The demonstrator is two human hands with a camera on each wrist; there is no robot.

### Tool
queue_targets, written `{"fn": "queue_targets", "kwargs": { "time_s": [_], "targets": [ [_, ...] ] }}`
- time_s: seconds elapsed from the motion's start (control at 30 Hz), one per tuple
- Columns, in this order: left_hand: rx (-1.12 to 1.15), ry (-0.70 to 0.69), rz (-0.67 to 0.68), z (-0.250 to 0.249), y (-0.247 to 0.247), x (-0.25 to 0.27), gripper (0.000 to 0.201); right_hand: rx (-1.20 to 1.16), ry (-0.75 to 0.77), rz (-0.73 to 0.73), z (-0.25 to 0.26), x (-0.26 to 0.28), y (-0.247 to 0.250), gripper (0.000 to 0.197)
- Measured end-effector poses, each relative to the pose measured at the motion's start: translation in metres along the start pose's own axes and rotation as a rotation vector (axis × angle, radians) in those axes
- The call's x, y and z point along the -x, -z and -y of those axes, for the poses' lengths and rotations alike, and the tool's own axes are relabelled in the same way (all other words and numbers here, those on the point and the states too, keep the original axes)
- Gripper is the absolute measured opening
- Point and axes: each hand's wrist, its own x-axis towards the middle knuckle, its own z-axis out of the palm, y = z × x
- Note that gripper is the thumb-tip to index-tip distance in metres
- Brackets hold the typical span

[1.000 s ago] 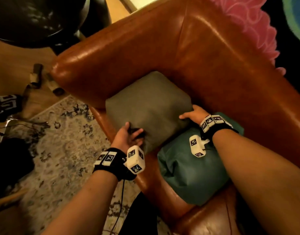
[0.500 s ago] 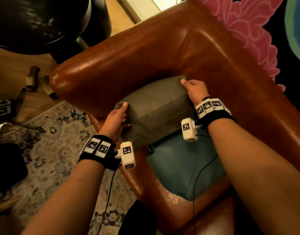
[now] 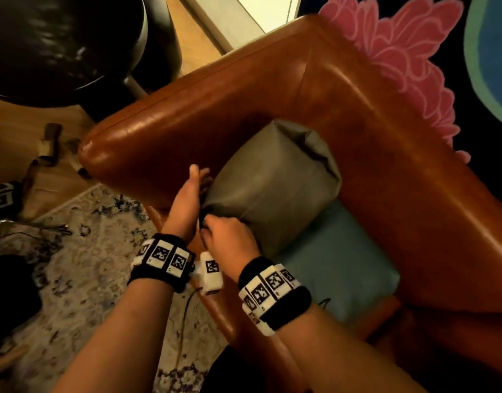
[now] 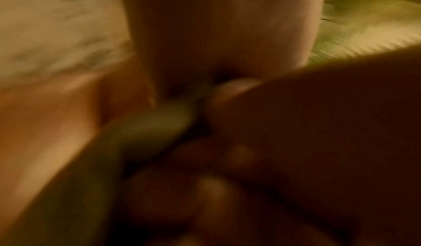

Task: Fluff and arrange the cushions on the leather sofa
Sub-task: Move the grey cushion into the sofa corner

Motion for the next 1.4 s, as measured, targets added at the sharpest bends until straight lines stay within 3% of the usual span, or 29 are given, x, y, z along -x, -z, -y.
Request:
{"fn": "queue_targets", "kwargs": {
  "time_s": [0.07,0.13,0.2,0.23,0.27,0.3,0.33,0.37,0.4,0.47,0.53,0.6,0.7,0.77,0.83,0.87,0.93,0.97,1.0,1.07,1.13,1.2,1.3,1.33,1.4],
  "targets": [
    [-0.355,-0.161,0.166,-0.019,0.000,-0.003,0.065,-0.261,-0.110,0.198,-0.007,-0.005,-0.015,0.023],
    [-0.672,-0.153,0.363,-0.029,-0.004,-0.003,0.086,-0.391,-0.065,0.323,-0.010,-0.005,-0.016,0.028],
    [-0.801,-0.154,0.429,-0.029,-0.004,-0.004,0.092,-0.476,-0.015,0.352,-0.020,-0.003,0.004,0.023],
    [-0.830,-0.147,0.388,-0.026,-0.002,-0.007,0.088,-0.590,-0.076,0.288,-0.030,-0.003,0.021,0.020],
    [-0.845,-0.123,0.336,-0.021,0.000,-0.006,0.084,-0.739,-0.162,0.128,-0.041,0.000,0.044,0.021],
    [-0.842,-0.071,0.295,-0.015,0.003,-0.006,0.085,-0.745,-0.226,-0.150,-0.062,-0.001,0.067,0.020],
    [-0.823,-0.018,0.274,-0.010,0.005,-0.006,0.088,-0.623,-0.304,-0.459,-0.086,-0.006,0.084,0.022],
    [-0.799,0.027,0.261,-0.004,0.007,-0.007,0.091,-0.408,-0.394,-0.621,-0.110,-0.008,0.105,0.034],
    [-0.773,0.053,0.251,0.001,0.007,-0.006,0.095,-0.229,-0.515,-0.628,-0.126,-0.010,0.119,0.053],
    [-0.713,0.094,0.213,0.007,0.008,-0.008,0.104,-0.243,-0.676,-0.375,-0.152,-0.022,0.129,0.075],
    [-0.680,0.088,0.177,0.012,0.009,-0.011,0.111,-0.332,-0.617,-0.209,-0.157,-0.033,0.129,0.048],
    [-0.672,0.050,0.162,0.010,0.013,-0.011,0.105,-0.310,-0.568,-0.303,-0.147,-0.033,0.132,0.030],
    [-0.647,-0.021,0.086,0.006,0.028,-0.014,0.090,-0.247,-0.524,-0.495,-0.108,-0.020,0.141,0.036],
    [-0.762,-0.069,0.010,0.009,0.036,-0.021,0.066,-0.046,-0.441,-0.540,-0.070,0.001,0.126,0.052],
    [-0.769,-0.027,-0.027,0.013,0.034,-0.028,0.044,0.174,-0.319,-0.423,-0.034,0.016,0.089,0.069],
    [-0.655,0.032,-0.018,0.012,0.027,-0.027,0.040,0.217,-0.268,-0.299,-0.026,0.016,0.067,0.073],
    [-0.343,0.159,-0.048,0.013,0.018,-0.026,0.049,0.208,-0.225,-0.024,-0.035,0.007,0.032,0.074],
    [-0.248,0.189,-0.090,0.014,0.016,-0.025,0.059,0.157,-0.195,0.024,-0.045,0.002,0.024,0.069],
    [-0.215,0.185,-0.125,0.015,0.015,-0.023,0.070,0.096,-0.160,-0.036,-0.056,-0.003,0.023,0.061],
    [-0.281,0.129,-0.126,0.013,0.010,-0.012,0.080,-0.002,-0.169,-0.386,-0.077,-0.015,0.037,0.048],
    [-0.395,0.074,-0.068,0.013,0.003,-0.003,0.059,0.011,-0.293,-0.609,-0.102,-0.027,0.063,0.055],
    [-0.373,0.056,-0.059,0.015,-0.001,-0.004,0.050,0.055,-0.354,-0.506,-0.127,-0.041,0.092,0.065],
    [-0.281,0.060,-0.108,0.021,0.000,-0.010,0.069,-0.114,-0.227,-0.223,-0.158,-0.053,0.113,0.067],
    [-0.267,0.068,-0.152,0.025,0.001,-0.013,0.076,-0.239,-0.183,-0.230,-0.165,-0.050,0.116,0.063],
    [-0.240,0.069,-0.253,0.040,0.004,-0.018,0.073,-0.417,-0.194,-0.405,-0.183,-0.033,0.121,0.047]
  ]
}}
